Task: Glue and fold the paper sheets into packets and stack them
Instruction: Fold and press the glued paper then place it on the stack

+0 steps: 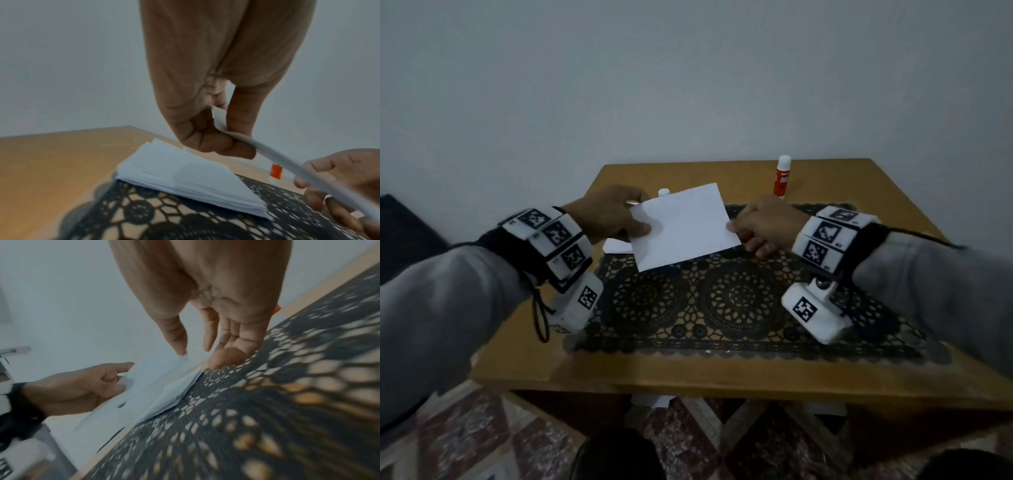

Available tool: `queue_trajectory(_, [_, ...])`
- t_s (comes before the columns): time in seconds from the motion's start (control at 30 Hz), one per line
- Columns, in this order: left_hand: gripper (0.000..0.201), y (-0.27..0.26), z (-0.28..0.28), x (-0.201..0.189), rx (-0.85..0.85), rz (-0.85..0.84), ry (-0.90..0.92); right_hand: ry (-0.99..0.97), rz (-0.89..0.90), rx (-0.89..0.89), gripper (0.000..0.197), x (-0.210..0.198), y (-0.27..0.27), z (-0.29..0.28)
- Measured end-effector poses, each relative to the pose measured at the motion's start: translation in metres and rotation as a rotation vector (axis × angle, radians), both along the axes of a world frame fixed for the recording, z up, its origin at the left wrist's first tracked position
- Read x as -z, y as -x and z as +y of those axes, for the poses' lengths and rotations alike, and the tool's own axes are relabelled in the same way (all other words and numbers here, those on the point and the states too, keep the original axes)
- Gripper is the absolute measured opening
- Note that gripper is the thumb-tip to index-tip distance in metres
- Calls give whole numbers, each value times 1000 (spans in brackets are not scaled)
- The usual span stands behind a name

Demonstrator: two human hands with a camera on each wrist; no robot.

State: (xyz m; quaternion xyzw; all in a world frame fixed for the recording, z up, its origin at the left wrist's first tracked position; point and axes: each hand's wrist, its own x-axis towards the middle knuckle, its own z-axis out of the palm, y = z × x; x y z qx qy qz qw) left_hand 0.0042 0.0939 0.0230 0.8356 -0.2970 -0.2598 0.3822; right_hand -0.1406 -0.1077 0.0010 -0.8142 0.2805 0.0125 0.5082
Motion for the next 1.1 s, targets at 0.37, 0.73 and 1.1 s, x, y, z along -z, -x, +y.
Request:
queue_trajectory(0.37, [59,-57,8,26,-403,43,99,-201,10,90,6,5,-70,16])
queue_trajectory(0.73, [45,-61,6,23,-114,-181,-256,21,171,43,18,14,-86,18])
queue_trajectory(1.1, [36,-51,3,26,-153,-141,-263,19,6,-8,11,8,-69,23])
